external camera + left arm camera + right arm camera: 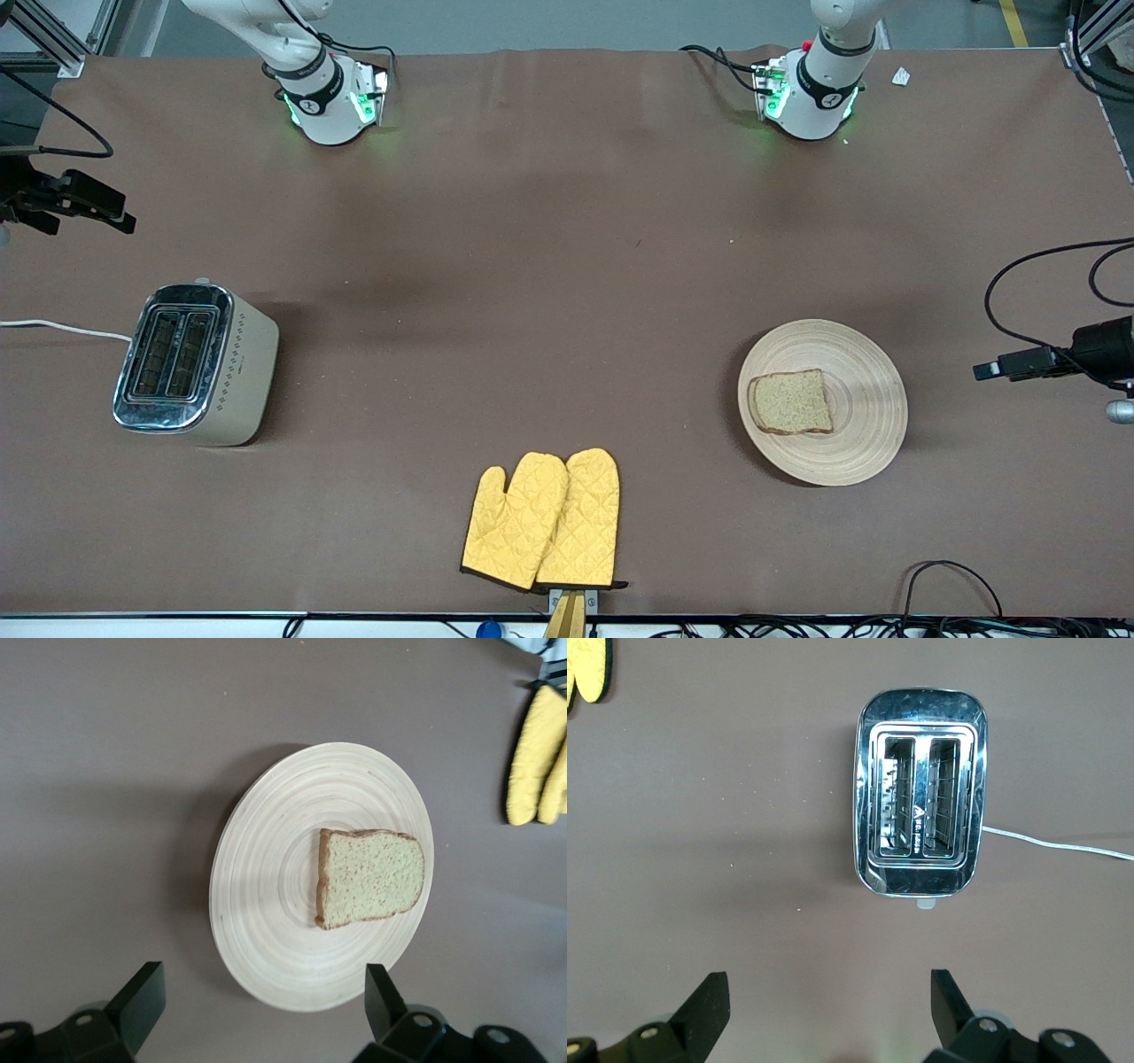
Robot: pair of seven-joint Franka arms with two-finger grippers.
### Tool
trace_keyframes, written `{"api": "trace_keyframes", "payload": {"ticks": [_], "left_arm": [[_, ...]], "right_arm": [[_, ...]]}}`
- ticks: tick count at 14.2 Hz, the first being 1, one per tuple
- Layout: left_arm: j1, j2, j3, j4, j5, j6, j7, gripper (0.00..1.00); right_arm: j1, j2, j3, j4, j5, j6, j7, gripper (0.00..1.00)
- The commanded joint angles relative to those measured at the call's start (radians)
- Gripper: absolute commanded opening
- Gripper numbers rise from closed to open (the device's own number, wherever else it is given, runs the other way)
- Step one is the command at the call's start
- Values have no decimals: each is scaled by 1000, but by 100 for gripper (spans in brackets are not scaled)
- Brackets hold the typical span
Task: Move plate and put bread in toaster
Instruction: 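Reach the left gripper to the wooden plate rim and grip it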
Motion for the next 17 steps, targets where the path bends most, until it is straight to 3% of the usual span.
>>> {"api": "trace_keyframes", "payload": {"ticks": [1,3,6,13,17], "left_arm": [[19,110,-9,26,-117,23,95,95],[19,187,-9,46,-224,48,187,92],[21,270,-9,98,-260,51,261,91],[39,362,-9,121,-353,65,371,79],[41,371,-9,120,-355,55,420,64]], "right_arm": [[-4,-12,3,-11,13,0,5,100],[-4,-12,3,-11,11,-1,5,100],[-1,-12,4,-11,13,-1,5,100],[2,-14,3,-9,11,-21,3,100],[7,-12,3,-11,11,-14,3,100]]}}
